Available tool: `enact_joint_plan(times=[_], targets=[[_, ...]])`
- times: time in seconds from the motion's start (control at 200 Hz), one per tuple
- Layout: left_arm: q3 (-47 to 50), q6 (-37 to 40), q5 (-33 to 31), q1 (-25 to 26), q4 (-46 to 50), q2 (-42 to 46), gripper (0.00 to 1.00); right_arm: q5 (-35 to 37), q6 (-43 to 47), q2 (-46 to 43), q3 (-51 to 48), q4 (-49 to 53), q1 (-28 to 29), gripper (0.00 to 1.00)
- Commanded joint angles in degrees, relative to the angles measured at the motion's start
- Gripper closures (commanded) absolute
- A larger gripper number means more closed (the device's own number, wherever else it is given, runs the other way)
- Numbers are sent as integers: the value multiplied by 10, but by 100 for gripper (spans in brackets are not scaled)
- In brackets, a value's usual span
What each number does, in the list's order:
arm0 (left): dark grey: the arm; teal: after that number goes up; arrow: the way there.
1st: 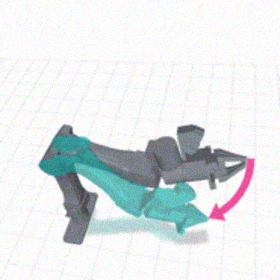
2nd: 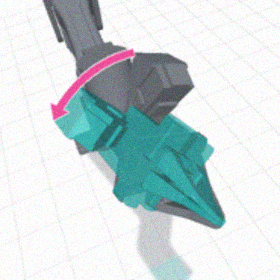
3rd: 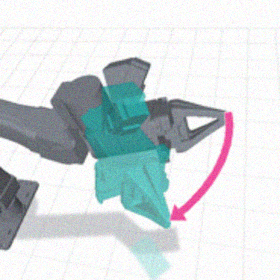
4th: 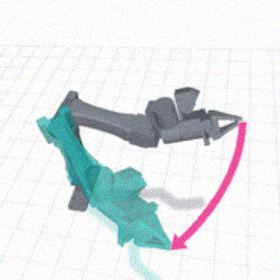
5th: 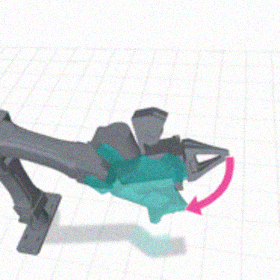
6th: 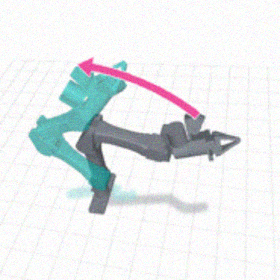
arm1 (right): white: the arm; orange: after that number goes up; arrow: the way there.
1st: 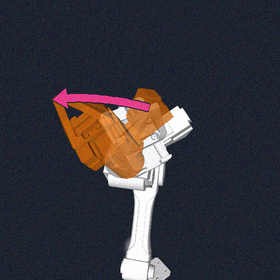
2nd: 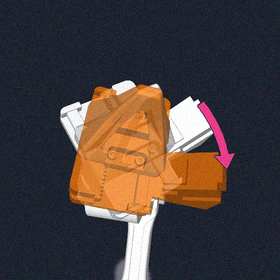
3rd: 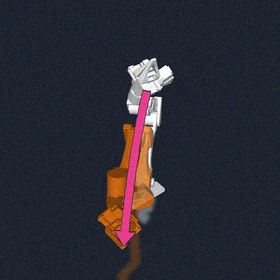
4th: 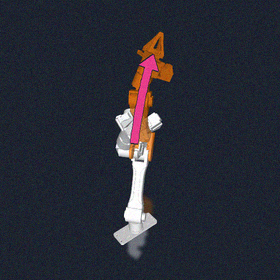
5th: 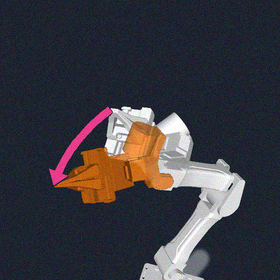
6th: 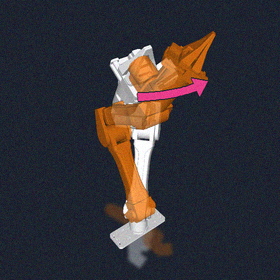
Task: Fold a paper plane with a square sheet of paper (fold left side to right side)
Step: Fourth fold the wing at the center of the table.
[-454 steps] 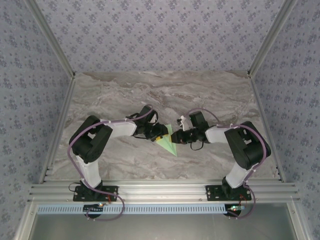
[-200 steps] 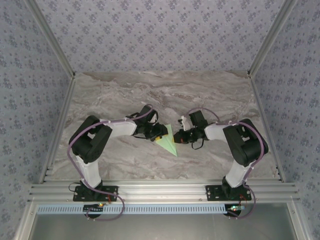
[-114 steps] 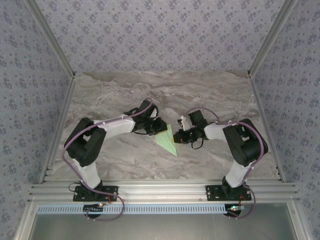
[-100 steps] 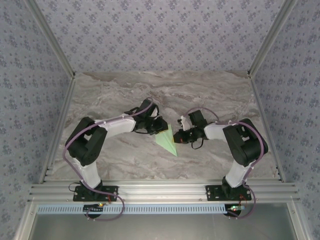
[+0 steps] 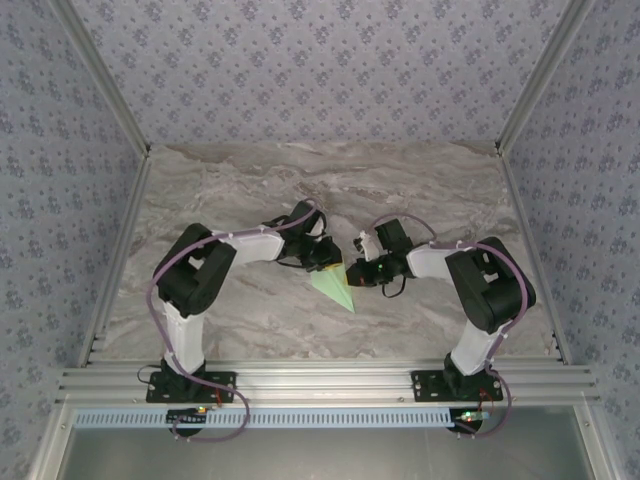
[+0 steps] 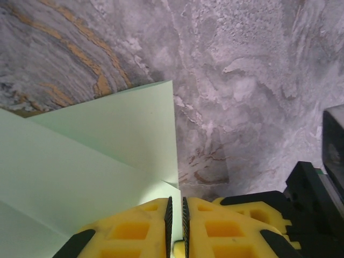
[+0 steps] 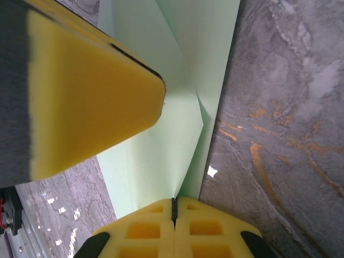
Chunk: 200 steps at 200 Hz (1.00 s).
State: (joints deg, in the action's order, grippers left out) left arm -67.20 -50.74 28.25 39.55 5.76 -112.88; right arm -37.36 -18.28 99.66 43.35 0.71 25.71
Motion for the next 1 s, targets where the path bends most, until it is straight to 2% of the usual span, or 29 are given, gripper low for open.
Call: enact_joint_plan(times=[0.0, 0.43, 0.754, 0.864, 0.994], targets=[[-13, 21, -5, 4, 20, -19, 85, 49, 17, 24, -3, 47, 10, 98], [24, 25, -35, 4, 33, -26, 87, 37, 19, 8, 8, 53, 10, 95], [63, 17, -46, 4, 20, -16, 88, 36, 27, -83, 44, 114, -18, 71], [63, 18, -47, 4, 20, -16, 88, -6, 16, -109, 33, 110, -12, 71], [62, 20, -47, 4, 20, -16, 88, -52, -1, -105, 20, 98, 18, 76]])
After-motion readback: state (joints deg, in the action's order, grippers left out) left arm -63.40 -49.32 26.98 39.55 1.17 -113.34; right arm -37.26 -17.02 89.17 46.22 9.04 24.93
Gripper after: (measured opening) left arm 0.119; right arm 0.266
